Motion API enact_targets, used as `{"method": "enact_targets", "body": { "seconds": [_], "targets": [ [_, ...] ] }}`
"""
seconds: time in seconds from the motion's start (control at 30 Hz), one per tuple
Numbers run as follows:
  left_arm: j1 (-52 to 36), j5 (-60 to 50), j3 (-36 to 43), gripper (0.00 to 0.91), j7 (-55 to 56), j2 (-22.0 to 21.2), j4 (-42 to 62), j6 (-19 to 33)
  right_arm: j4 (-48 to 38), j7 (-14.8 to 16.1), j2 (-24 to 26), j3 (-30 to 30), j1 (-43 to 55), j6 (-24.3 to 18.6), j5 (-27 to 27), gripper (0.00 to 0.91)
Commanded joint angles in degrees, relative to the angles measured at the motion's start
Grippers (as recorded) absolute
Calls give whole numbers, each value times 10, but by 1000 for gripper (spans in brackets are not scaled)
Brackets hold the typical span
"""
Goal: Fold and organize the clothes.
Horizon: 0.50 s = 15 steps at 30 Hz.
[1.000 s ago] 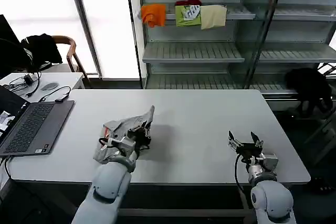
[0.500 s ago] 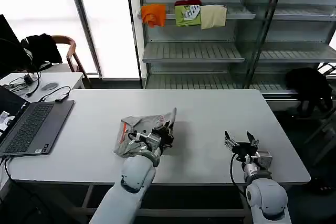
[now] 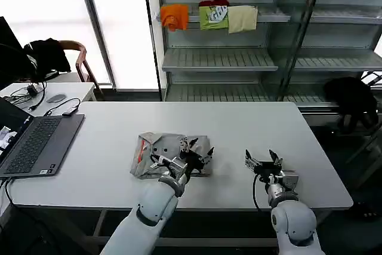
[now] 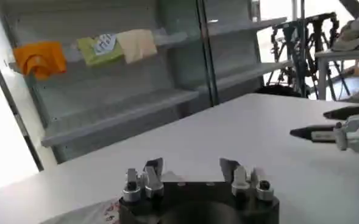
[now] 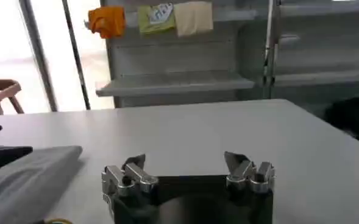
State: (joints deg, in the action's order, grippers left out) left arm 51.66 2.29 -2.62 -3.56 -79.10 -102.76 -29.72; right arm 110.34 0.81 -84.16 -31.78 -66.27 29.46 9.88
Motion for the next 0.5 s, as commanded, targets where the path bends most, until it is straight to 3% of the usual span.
{"method": "enact_targets", "body": {
  "seconds": [0.03, 0.27, 0.4, 0.47, 0.5],
  "targets": [
    [42, 33, -106, 907, -30, 55, -88, 14, -39, 34, -37, 69, 40, 38, 77, 907],
    [98, 95, -261, 907, -38, 69, -96, 19, -115, -16, -52, 146, 105, 38, 191, 907],
    [127, 111, -300, 907, -39, 75, -95, 31, -147, -27, -72, 153, 125, 38, 195, 907],
    [137, 115, -310, 907, -40, 76, -96, 36, -154, -35, -74, 156, 129, 38, 196, 826],
    [140, 116, -313, 907, -40, 76, -96, 37, -159, -43, -73, 162, 132, 38, 196, 685]
  ]
}}
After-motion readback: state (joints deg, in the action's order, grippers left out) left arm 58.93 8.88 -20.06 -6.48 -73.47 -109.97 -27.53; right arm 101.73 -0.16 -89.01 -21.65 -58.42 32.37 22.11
